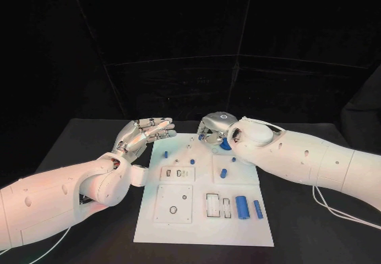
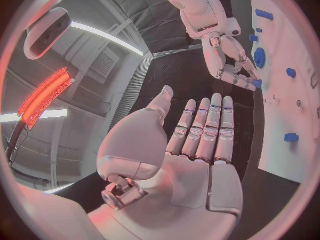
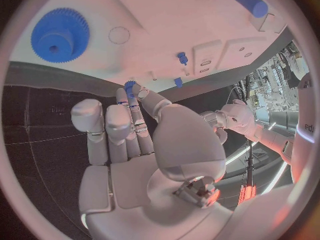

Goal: Assemble the parts on the task board

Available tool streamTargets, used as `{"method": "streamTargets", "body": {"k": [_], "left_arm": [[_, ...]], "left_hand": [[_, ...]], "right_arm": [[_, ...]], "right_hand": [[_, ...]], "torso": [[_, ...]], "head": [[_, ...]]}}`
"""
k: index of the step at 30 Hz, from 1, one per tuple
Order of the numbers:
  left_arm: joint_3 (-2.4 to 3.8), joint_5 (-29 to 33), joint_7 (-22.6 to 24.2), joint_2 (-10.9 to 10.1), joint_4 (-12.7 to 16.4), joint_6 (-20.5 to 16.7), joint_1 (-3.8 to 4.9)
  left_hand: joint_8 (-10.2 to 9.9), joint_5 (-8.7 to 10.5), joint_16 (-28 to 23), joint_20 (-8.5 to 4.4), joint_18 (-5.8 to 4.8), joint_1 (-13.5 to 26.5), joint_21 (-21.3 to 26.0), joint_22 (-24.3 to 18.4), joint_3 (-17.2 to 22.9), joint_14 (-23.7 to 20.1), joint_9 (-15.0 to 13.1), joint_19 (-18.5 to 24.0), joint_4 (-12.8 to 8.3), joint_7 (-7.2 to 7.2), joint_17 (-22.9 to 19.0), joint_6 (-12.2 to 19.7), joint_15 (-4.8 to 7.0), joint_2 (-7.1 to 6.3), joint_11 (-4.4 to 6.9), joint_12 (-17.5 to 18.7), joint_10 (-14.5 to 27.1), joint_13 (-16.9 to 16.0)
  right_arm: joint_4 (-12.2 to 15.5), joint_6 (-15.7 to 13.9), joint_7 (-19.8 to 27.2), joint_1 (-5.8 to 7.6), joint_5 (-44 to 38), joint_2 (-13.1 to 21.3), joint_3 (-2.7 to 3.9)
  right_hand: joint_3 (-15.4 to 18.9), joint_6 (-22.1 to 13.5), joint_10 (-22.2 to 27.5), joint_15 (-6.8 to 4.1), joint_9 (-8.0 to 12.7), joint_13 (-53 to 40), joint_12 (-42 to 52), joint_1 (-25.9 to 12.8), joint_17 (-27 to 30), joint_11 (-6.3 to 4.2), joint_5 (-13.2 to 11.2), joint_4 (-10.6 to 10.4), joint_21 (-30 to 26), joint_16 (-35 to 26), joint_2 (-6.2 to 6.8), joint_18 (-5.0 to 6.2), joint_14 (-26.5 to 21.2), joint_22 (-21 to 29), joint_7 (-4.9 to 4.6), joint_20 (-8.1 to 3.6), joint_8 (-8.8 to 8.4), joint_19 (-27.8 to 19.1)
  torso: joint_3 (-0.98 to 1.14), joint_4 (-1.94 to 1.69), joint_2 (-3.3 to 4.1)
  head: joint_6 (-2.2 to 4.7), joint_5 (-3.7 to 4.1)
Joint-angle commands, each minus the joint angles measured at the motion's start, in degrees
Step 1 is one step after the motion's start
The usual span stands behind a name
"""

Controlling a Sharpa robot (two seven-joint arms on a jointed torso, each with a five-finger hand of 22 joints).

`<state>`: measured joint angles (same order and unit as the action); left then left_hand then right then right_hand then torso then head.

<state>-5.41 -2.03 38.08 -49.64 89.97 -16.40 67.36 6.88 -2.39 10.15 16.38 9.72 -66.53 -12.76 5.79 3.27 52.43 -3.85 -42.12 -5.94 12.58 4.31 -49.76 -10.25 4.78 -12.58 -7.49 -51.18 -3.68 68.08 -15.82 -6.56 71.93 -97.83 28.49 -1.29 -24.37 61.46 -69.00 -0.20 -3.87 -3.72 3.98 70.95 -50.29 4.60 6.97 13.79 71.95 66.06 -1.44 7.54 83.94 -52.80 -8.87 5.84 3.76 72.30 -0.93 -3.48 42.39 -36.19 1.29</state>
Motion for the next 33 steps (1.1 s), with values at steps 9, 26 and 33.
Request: {"method": "streamTargets", "body": {"k": [9, 26, 33], "left_arm": [[0.06, -0.26, 0.18, -0.09, 0.46, 0.87, 0.23], [0.06, -0.26, 0.09, 0.03, 0.75, 0.89, 0.41], [0.06, -0.26, -0.08, 0.05, 0.89, 0.96, 0.45]], "left_hand": [[-0.32, -0.33, -0.3, 0.06, 0.51, 0.17, 0.01, -0.07, -0.05, -0.1, 0.05, -0.36, -0.4, 3.14, -0.07, -0.38, -0.15, 0.63, -0.08, 0.34, -0.42, 0.07], [-0.34, -0.33, -0.33, 0.06, 0.51, 0.16, 0.01, -0.09, -0.05, -0.1, 0.06, -0.39, -0.43, 3.14, -0.08, -0.39, -0.15, 0.65, -0.09, 0.37, -0.42, 0.07], [-0.38, -0.33, -0.39, 0.06, 0.5, 0.15, 0.02, -0.11, -0.05, -0.09, 0.06, -0.42, -0.47, 3.15, -0.11, -0.41, -0.16, 0.67, -0.09, 0.43, -0.42, 0.07]], "right_arm": [[-3.06, -1.22, -0.65, 0.64, -0.39, -3.13, 0.05], [-5.96, 2.31, -0.25, 0.7, -0.25, -6.21, 0.03], [-6.91, 3.74, -0.46, 0.69, -0.25, -7.21, 0.02]], "right_hand": [[-0.51, -0.13, 0.14, 0.18, 0.03, 0.05, -0.39, -0.19, -0.45, 0.5, -0.45, -0.11, 0.46, 0.62, 0.74, -0.7, 0.98, -0.4, -0.51, 0.07, -0.08, 0.31], [-0.94, -0.32, 0.39, 0.26, 0.04, 0.06, -0.41, -0.25, -0.69, 0.56, -0.55, -0.42, 0.79, 1.01, 1.0, -0.72, 0.92, -0.73, -0.54, 0.17, -0.1, 0.24], [-1.0, -0.34, 0.41, 0.27, 0.04, 0.06, -0.4, -0.26, -0.76, 0.57, -0.55, -0.48, 0.83, 1.08, 1.01, -0.72, 0.91, -0.77, -0.54, 0.18, -0.09, 0.23]], "torso": [[-0.11, -0.18, 0.51], [-0.14, -0.23, 0.6], [-0.15, -0.23, 0.54]], "head": [[0.01, 0.29], [-0.54, 0.4], [-0.72, 0.37]]}}
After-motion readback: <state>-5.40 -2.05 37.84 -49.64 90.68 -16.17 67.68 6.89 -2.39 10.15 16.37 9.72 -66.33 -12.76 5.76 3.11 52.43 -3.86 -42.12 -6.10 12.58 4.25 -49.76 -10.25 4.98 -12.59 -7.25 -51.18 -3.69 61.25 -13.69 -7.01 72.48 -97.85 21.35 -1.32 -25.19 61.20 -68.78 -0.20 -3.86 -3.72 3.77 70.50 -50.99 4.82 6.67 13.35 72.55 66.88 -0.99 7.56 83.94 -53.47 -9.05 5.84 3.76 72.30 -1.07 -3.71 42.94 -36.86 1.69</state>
